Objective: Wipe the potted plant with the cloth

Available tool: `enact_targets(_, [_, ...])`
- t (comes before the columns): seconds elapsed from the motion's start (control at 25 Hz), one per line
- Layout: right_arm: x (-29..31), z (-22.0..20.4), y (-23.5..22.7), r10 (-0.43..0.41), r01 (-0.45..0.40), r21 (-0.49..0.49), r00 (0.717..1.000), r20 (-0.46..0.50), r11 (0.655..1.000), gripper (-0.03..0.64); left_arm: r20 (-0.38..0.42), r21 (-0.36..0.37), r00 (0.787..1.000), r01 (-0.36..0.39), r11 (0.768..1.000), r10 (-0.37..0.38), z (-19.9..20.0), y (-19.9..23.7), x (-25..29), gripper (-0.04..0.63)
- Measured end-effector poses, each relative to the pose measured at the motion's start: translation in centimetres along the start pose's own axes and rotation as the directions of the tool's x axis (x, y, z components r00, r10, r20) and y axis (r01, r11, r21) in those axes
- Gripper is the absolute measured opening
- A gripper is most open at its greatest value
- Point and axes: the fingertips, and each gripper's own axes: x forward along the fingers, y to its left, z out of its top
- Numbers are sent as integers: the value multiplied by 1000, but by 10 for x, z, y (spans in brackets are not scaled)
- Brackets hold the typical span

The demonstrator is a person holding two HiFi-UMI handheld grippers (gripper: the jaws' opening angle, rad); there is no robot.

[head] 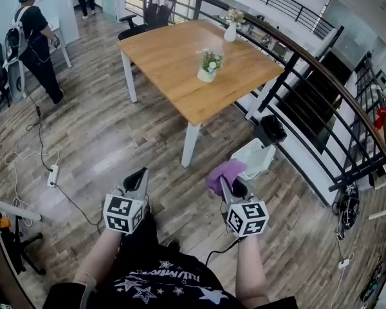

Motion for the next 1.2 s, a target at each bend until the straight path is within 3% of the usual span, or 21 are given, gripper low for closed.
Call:
enact_targets(0.36, [40, -4, -32, -53, 53, 10, 997, -54, 999, 86, 10, -3, 998, 54, 999, -54, 11, 28, 60, 0])
enact_targets(0.8, [158, 37, -73, -127, 130, 35, 988, -88, 991, 86, -6, -2, 991, 135, 991, -135, 49, 100, 176, 0])
enact_targets(1.2, [241, 58, -84, -170, 175, 25, 975, -145, 984, 86, -42, -12, 977, 209, 978, -210, 64, 160, 245, 0])
